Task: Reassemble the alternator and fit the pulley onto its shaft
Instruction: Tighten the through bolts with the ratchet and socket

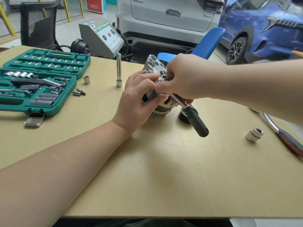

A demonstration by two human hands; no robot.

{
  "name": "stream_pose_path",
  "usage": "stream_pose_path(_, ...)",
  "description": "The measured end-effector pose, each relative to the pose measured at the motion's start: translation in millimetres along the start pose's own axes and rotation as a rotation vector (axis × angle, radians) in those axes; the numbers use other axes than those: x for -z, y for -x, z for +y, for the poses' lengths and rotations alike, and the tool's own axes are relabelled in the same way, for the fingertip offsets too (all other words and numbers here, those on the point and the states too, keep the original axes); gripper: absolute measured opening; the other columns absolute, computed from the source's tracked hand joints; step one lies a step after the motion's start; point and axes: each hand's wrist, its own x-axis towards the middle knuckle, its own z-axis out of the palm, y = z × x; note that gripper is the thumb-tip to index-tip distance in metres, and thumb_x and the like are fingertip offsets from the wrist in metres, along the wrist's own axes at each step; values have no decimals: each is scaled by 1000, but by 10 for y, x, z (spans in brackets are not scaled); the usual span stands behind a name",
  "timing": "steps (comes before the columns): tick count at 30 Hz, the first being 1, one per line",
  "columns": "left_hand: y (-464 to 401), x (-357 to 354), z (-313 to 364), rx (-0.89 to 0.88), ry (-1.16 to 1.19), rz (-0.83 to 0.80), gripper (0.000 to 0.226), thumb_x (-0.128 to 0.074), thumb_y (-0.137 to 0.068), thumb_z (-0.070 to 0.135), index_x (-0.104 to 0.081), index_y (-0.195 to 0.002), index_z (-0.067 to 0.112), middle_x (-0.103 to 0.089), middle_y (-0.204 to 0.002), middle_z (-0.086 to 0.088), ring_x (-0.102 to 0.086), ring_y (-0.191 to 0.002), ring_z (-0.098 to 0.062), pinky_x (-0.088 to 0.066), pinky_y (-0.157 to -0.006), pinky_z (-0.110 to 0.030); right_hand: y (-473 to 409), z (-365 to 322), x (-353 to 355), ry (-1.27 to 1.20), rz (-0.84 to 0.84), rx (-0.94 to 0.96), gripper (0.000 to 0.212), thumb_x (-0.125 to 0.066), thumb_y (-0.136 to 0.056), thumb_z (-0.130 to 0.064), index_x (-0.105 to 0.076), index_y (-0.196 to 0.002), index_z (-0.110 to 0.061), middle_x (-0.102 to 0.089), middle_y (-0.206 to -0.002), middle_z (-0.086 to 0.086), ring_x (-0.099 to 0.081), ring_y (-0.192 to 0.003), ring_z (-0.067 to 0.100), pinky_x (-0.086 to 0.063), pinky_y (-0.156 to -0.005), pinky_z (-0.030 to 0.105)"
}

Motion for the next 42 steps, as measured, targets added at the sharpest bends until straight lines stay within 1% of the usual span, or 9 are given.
stream_pose_path(3,-16,-12,-10,-19,-6,26,23,-88,-90,12,-72,-93,-3,-72,-128,-12,-60,-130,-42,-46,-111,-61,31,75,51,396,90,307,46,-65,-94,-56,-48,-96,-14,-53,-72,3,-48,-61,19,-32,-49,31)
stream_pose_path(7,-45,-5,36,-68,13,53,27,-88,-90,14,-68,-85,-3,-69,-113,1,-62,-120,-40,-48,-106,-57,20,107,174,689,21,585,47,-55,-103,-41,-10,-92,-33,-56,-83,6,-61,-80,38,-55,-68,48)
stream_pose_path(12,-41,-22,27,-51,2,54,27,-88,-90,15,-67,-87,-3,-69,-114,0,-61,-123,-34,-48,-107,-59,-39,146,175,724,3,672,22,-55,-105,-30,-34,-110,-27,-61,-92,6,-62,-92,40,-56,-80,52)
stream_pose_path(18,-16,-25,-4,-29,13,36,24,-86,-90,15,-68,-92,-1,-65,-121,4,-50,-128,-14,-45,-115,-48,-93,214,169,698,-10,711,26,-60,-103,-21,-44,-122,-26,-59,-106,1,-61,-89,33,-56,-75,50)
stream_pose_path(23,-20,-25,5,-19,4,42,26,-87,-90,15,-69,-95,-2,-65,-124,5,-51,-130,-20,-43,-117,-45,-59,226,167,651,49,831,26,-62,-103,-17,-45,-121,-25,-65,-104,8,-62,-90,38,-51,-89,51)
stream_pose_path(30,-18,-10,46,23,29,40,30,-89,-89,16,-68,-104,1,-68,-132,4,-55,-135,-34,-39,-117,-29,26,232,-34,415,146,434,31,-57,-101,-48,-41,-95,-23,-49,-75,0,-48,-72,34,-24,-51,33)
stream_pose_path(35,-15,-4,43,33,4,20,28,-89,-89,15,-72,-105,-1,-70,-132,-5,-57,-134,-39,-44,-117,-45,28,161,-129,256,187,250,40,-56,-99,-55,-58,-95,-15,-47,-71,-1,-48,-67,21,-31,-55,34)
stream_pose_path(39,-14,5,32,25,0,-5,30,-87,-90,15,-74,-111,-1,-69,-132,-3,-57,-135,-41,-46,-115,-56,-25,54,-185,-379,62,-89,44,-68,-93,-52,-70,-89,-9,-74,-65,7,-74,-57,24,-60,-52,36)
stream_pose_path(42,-19,3,25,13,0,-12,27,-84,-93,17,-72,-103,-5,-66,-131,0,-57,-132,-42,-47,-112,-61,-40,35,-170,-621,-12,-212,34,-76,-90,-42,-72,-89,-9,-75,-63,9,-76,-56,25,-63,-50,36)
